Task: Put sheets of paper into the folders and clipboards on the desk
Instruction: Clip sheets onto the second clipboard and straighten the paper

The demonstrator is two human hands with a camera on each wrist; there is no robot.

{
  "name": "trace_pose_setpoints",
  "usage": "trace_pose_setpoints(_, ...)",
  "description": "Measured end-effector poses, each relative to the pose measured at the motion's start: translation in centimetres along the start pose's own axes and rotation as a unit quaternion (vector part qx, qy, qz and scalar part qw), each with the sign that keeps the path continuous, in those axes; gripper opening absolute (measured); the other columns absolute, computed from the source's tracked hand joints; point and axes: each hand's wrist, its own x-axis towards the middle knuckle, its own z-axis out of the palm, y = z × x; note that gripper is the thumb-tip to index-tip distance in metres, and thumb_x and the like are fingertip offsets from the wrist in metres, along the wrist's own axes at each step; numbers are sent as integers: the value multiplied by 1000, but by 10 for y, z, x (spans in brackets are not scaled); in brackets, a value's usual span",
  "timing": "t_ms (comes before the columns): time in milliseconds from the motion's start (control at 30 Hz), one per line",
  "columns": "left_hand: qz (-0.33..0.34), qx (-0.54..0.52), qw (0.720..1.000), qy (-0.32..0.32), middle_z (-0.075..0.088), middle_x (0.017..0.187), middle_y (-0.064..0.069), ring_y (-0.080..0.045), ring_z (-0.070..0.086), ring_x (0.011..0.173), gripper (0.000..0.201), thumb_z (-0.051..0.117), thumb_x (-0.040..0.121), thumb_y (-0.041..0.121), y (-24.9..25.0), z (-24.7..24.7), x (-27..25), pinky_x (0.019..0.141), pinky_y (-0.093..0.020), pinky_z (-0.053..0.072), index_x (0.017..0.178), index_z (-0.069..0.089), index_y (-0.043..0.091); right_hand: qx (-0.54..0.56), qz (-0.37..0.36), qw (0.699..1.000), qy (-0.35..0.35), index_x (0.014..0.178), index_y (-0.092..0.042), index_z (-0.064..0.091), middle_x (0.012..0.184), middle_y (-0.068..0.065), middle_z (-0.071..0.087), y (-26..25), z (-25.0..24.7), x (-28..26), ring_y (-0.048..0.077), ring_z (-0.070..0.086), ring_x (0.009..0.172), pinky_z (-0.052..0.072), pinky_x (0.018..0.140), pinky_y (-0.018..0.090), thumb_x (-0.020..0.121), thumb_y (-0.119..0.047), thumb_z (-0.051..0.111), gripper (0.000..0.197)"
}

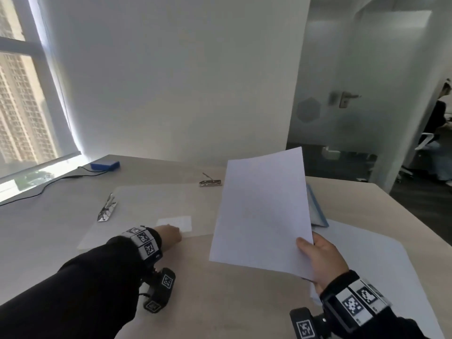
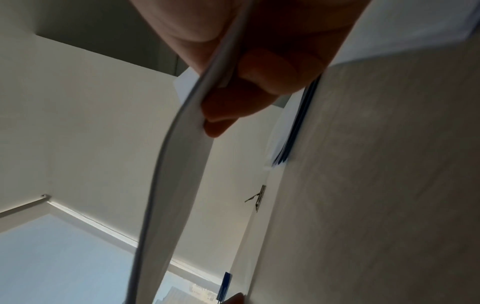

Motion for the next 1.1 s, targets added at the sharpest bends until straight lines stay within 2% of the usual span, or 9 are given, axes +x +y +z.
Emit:
trace_pose_setpoints(233,66,50,995,-54,42,147,16,-29,32,137,41,35,90,53,-8,15,-64,116,-41,21,128,49,48,38,27,998,-37,99,-10,69,100,15,73,-3,67,9,37,68,93,52,90,53,95,-7,54,16)
trace_pose_setpoints(300,91,49,993,-64,34,152,18,-27,26,139,39,36,94,50,-9,20,-88,118,-35,16,131,48,47,39,35,997,-59,103,-8,67,94,13,72,-4,88,8,33,66,80,57,70,43,95,-9,53,16)
trace_pose_setpoints(367,109,-1,992,-68,34,153,18,-20,28,140,40,41,95,45,-11,23,-110,117,-29,19,134,49,42,30,44,996,-74,98,-13,65,84,8,66,-4,104,6,25,58,68,44,52,30,96,-11,52,14)
trace_pose_setpoints(467,85,-230,967,-65,64,127,9,-8,57,111,32,54,88,33,-26,20,-131,86,-21,45,118,66,32,17,63,993,-97,94,-19,63,84,8,62,-1,122,5,24,53,69,39,52,29,96,-12,52,14)
trace_pose_setpoints(533,56,-371,927,-25,75,96,2,-10,64,79,26,53,80,22,-47,11,-138,56,-19,42,97,73,22,9,78,991,-105,92,-19,62,83,8,61,2,132,5,24,52,68,39,52,29,96,-12,52,14)
trace_pose_setpoints(600,16,-435,897,80,71,79,-1,-14,58,63,21,51,81,11,-77,0,-136,46,-17,36,84,71,17,-3,86,990,-112,89,-19,62,81,8,61,7,140,7,24,52,67,38,52,28,96,-11,52,15)
trace_pose_setpoints(667,-38,-467,864,186,66,82,-2,-15,55,64,24,49,85,4,-113,-9,-126,46,-19,36,85,69,18,-36,81,988,-129,93,-18,64,82,7,64,10,151,9,25,56,68,42,51,27,96,-10,52,14)
trace_pose_setpoints(833,-140,-538,807,201,62,99,-4,-22,61,89,35,46,89,6,-177,-17,-93,58,-26,42,120,56,18,-107,63,972,-197,98,-12,69,97,13,74,14,185,3,35,69,91,54,88,49,95,-5,53,17)
trace_pose_setpoints(1100,-135,-550,803,186,68,102,-4,-23,65,94,36,50,87,6,-189,-8,-80,55,-25,42,121,53,19,-138,79,953,-256,92,-15,69,102,14,74,18,223,-2,36,69,98,51,95,51,95,-4,53,19)
